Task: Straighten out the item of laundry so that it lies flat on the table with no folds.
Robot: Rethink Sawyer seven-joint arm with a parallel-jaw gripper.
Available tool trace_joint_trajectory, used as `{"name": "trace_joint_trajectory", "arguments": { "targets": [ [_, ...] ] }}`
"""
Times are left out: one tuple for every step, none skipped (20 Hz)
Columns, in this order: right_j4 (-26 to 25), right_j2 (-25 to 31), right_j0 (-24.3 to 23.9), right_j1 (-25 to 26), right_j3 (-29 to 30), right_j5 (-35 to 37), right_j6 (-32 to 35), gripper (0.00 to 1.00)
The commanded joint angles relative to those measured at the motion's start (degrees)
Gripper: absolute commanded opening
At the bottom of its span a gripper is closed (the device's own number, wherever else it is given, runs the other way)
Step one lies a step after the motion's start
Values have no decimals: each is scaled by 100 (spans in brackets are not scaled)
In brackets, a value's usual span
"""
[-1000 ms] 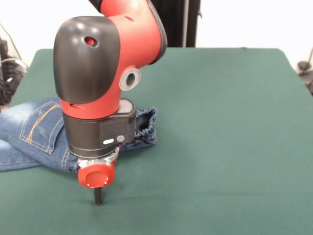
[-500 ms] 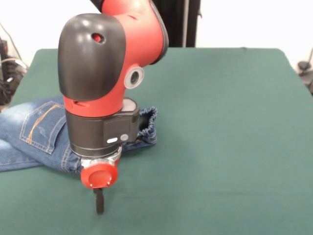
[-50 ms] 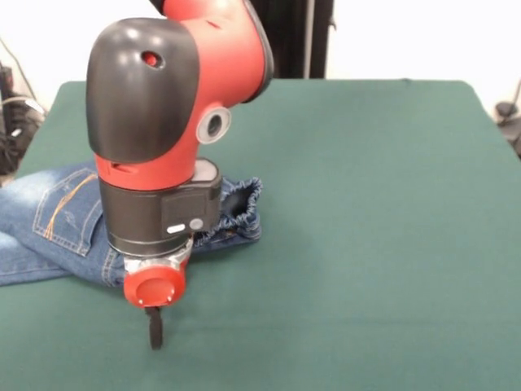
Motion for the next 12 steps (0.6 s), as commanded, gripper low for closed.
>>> {"name": "trace_joint_trajectory", "arguments": {
  "targets": [
    [777, -444, 93, -113, 557, 69, 521, 100],
    [821, -427, 78, -148, 581, 81, 495, 100],
    [864, -410, 64, -183, 605, 93, 468, 100],
    [894, -413, 56, -228, 631, 93, 449, 100],
    [947, -397, 24, -272, 656, 105, 378, 100],
    [1000, -381, -9, -315, 682, 117, 307, 100],
    [1046, -380, -52, -372, 723, 122, 228, 100],
    [1064, -391, -105, -422, 770, 161, 158, 100],
    [1094, -396, -183, -493, 856, 209, 76, 100],
    [1159, -384, -304, -614, 993, 257, -69, 100],
    [1223, -373, -425, -735, 1130, 304, -214, 100],
    [1362, -322, -594, -908, 1308, 320, -460, 100]
  ]
}}
